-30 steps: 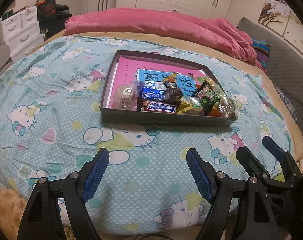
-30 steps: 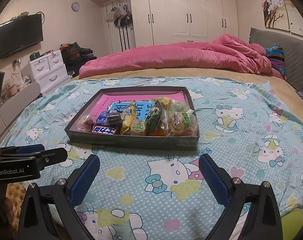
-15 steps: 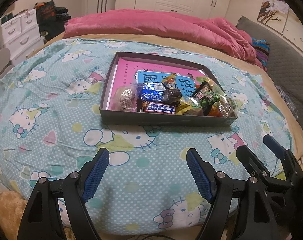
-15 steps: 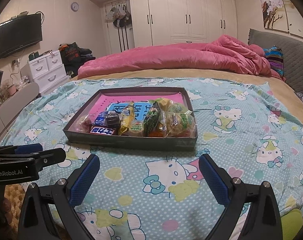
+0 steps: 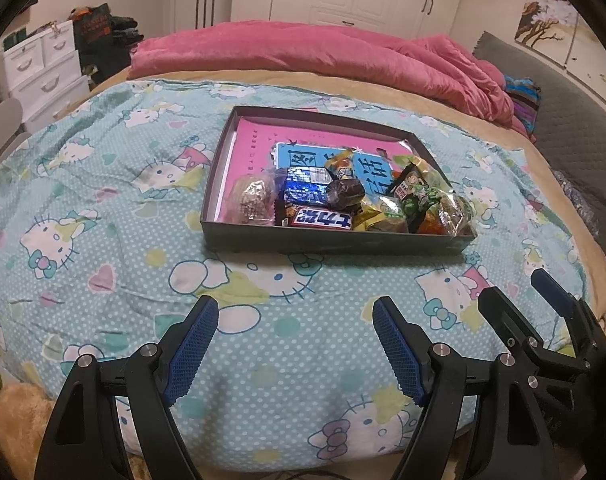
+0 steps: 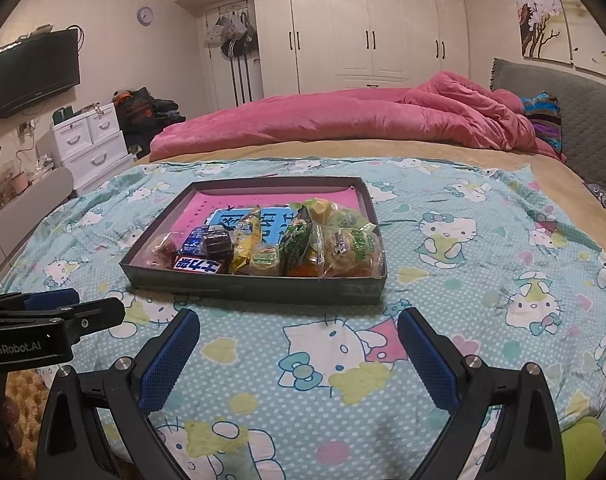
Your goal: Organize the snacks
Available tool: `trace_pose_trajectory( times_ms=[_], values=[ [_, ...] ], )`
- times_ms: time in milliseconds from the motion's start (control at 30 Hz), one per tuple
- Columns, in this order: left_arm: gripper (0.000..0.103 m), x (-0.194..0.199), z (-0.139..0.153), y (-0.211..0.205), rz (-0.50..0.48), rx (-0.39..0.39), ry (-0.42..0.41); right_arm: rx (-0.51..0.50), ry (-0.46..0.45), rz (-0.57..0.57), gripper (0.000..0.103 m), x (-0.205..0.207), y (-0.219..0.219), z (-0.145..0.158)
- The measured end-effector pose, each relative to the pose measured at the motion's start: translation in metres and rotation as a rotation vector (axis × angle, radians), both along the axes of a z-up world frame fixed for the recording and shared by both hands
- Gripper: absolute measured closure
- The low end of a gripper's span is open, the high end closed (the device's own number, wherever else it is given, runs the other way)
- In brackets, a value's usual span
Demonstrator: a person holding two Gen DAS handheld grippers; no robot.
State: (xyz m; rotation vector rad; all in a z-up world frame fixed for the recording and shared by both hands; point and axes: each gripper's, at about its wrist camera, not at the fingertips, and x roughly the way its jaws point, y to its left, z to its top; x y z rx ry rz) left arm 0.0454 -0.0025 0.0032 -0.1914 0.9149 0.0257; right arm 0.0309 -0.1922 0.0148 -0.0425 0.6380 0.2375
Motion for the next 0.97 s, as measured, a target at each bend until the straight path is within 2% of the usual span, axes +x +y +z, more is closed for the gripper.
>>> trace_pose_trajectory(
  times_ms=[733, 833, 967],
  values=[
    [0.022, 0.006, -0.008, -0.001, -0.003, 0.008, 0.014, -0.046, -0.035, -0.037, 0.003, 0.004, -0.008, 0.002],
    [0.022, 0.010, -0.012, 0.004, 0.007, -0.010, 0.022, -0.057, -0.052, -0.063, 0.003, 0.009, -0.016, 0.004],
    [0.022, 0.019, -0.017, 0.025, 0.070, -0.027, 0.024, -0.068, -0.057, -0.119, 0.003, 0.024, -0.035, 0.005]
  ],
)
